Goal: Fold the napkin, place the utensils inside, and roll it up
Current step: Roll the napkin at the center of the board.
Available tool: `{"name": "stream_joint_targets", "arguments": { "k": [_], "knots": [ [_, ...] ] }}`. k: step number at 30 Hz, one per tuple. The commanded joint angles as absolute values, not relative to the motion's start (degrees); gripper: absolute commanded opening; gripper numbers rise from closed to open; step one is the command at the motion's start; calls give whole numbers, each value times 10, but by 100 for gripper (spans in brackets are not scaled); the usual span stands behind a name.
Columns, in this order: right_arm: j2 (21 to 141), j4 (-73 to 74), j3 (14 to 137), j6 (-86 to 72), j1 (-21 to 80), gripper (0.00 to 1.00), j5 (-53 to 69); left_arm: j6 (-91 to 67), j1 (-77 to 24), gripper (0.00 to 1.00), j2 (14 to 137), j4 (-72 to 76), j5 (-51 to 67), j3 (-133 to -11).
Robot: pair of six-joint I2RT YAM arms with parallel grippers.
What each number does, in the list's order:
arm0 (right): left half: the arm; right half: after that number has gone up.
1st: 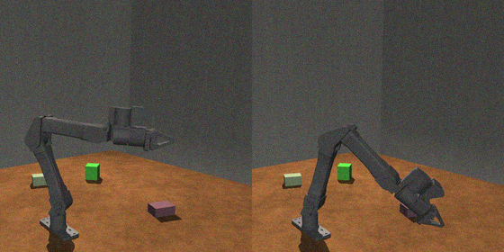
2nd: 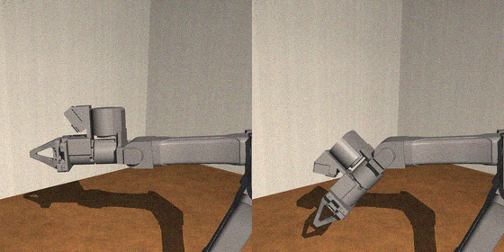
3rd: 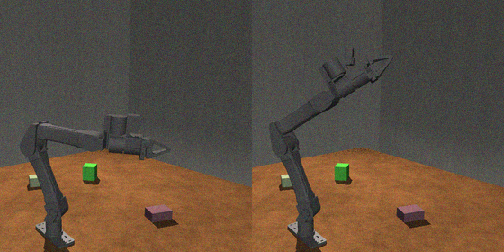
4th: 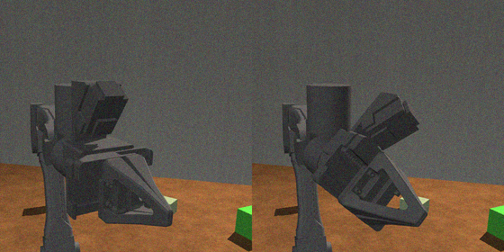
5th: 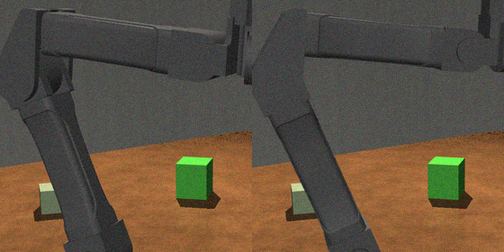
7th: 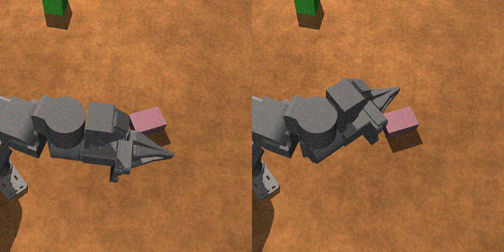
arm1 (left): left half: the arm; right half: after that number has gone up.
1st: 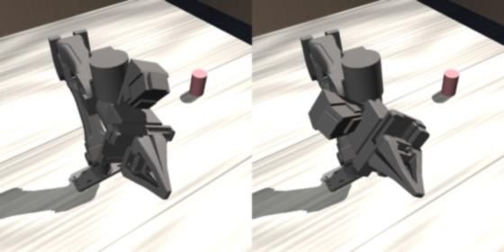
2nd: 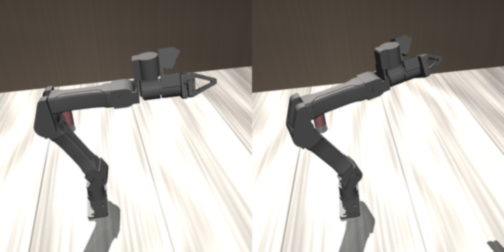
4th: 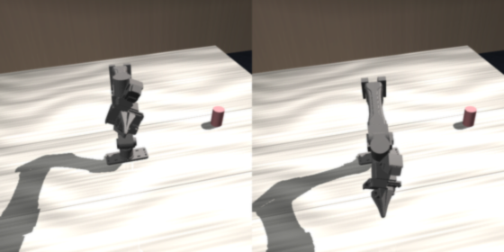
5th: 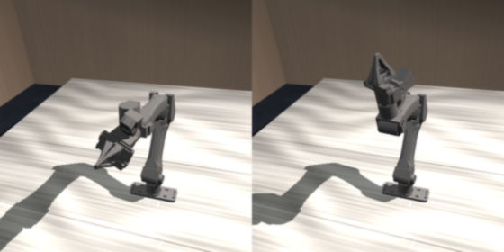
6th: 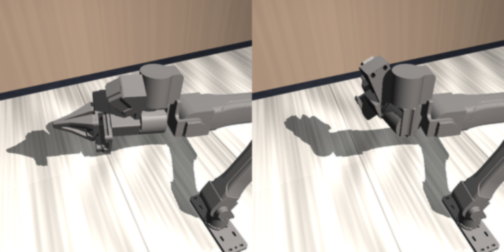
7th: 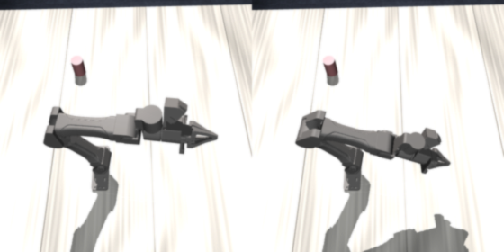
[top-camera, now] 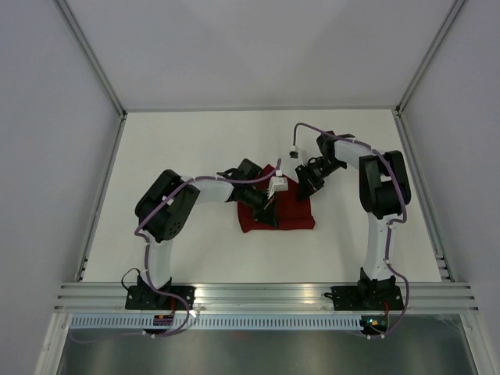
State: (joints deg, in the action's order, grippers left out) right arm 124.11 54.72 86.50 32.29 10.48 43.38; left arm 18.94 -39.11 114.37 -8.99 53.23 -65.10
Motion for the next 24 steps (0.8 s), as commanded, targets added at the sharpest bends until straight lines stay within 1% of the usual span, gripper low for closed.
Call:
{"name": "stream_joint_targets", "arguments": {
  "k": [1, 3, 7, 11, 13, 15, 18, 21, 22, 24],
  "knots": [
    [1202, 448, 848, 340, 94, 30, 339, 175, -393, 2, 1213, -230, 579, -649],
    [1173, 409, 834, 334, 91, 34, 337, 175, -390, 2, 1225, -250, 589, -666],
    [1063, 350, 799, 334, 89, 42, 338, 169, -374, 2, 1256, -283, 617, -692],
    [962, 323, 728, 368, 91, 45, 373, 165, -360, 2, 1273, -294, 637, -702],
    [907, 334, 699, 412, 94, 46, 403, 163, -359, 2, 1278, -301, 639, -708],
    [871, 341, 644, 464, 108, 46, 417, 161, -358, 2, 1286, -306, 643, -714],
    [773, 304, 547, 485, 148, 48, 396, 154, -357, 2, 1297, -312, 642, -723],
    [716, 272, 471, 485, 224, 51, 350, 149, -357, 2, 1303, -318, 645, -729],
    [707, 260, 443, 479, 263, 52, 325, 147, -357, 2, 1303, -318, 643, -731],
    [693, 230, 420, 473, 296, 53, 301, 142, -356, 2, 1305, -320, 642, -734]
  ]
}}
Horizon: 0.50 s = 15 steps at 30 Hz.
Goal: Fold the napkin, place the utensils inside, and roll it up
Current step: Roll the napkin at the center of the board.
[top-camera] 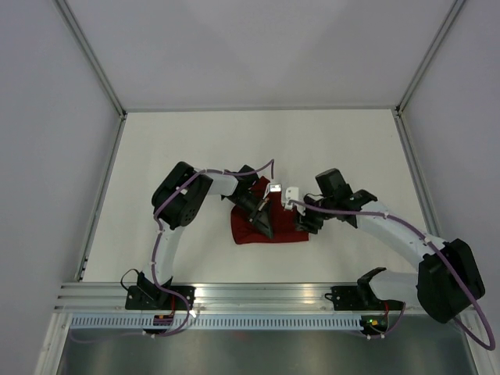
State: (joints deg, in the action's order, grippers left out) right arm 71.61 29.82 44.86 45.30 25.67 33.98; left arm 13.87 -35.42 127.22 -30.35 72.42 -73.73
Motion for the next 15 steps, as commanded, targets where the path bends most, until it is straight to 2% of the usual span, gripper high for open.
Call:
{"name": "stream_joint_targets", "arguments": {
  "k": [1, 15],
  "knots": [
    [690, 219, 403, 466, 321, 53, 276, 142, -356, 2, 1306, -321, 640, -734],
    [708, 72, 328, 432, 489, 58, 152, 134, -357, 2, 1310, -326, 628, -743]
  ]
}}
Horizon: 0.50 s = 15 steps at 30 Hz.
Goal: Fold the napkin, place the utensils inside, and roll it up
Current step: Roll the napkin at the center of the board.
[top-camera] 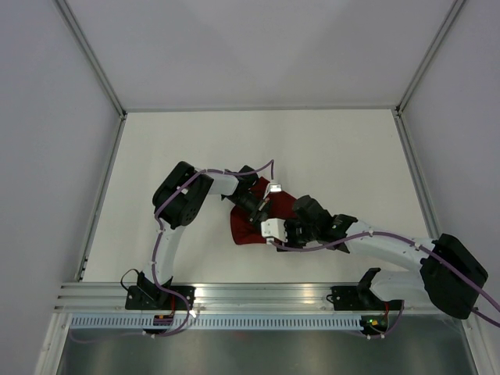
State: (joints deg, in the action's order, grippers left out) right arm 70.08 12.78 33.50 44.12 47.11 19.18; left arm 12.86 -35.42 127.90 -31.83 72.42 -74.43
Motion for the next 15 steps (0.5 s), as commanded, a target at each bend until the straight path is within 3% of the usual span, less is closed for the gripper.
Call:
{"name": "stream_joint_targets", "arguments": {
  "k": [1, 11, 14, 15],
  "knots": [
    [712, 68, 323, 432, 501, 58, 149, 135, -357, 2, 1310, -327, 628, -743],
    [757, 18, 298, 440, 542, 53, 93, 138, -355, 2, 1309, -327, 625, -744],
    [765, 27, 304, 441, 548, 41, 83, 140, -354, 2, 1306, -329, 625, -743],
    [775, 32, 307, 442, 548, 33, 80, 141, -354, 2, 1305, -328, 625, -743]
  ]
}}
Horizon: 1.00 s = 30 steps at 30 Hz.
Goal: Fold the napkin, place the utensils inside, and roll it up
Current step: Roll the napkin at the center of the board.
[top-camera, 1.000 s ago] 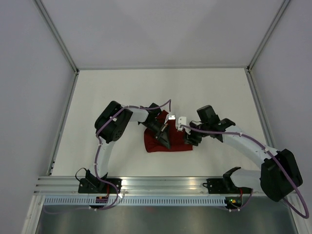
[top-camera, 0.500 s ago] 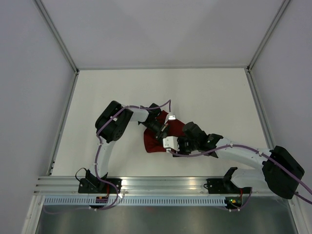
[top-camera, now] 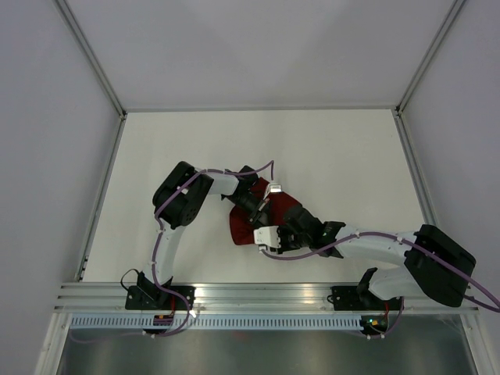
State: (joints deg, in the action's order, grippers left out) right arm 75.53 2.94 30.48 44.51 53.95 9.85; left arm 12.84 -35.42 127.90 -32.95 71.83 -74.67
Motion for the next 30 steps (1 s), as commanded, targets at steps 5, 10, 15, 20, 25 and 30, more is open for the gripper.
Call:
{"name": "stream_joint_targets", "arguments": {
  "k": [5, 10, 15, 20, 25, 30],
  "knots": [
    [798, 46, 309, 451, 548, 17, 69, 163, -354, 8, 1281, -332, 625, -747],
    [816, 65, 314, 454, 548, 6, 71, 165, -352, 22, 1249, -330, 587, -756],
    [844, 94, 326, 452, 548, 3, 84, 144, -338, 30, 1210, -302, 549, -755],
    [873, 131, 352, 447, 548, 1, 107, 99, -318, 37, 1152, -230, 498, -732],
    [886, 162, 379, 439, 539, 1, 140, 57, -288, 36, 1094, -165, 408, -708],
    [916, 232, 438, 448, 496, 0, 205, -35, -241, 36, 1013, -21, 301, -654]
  ]
}}
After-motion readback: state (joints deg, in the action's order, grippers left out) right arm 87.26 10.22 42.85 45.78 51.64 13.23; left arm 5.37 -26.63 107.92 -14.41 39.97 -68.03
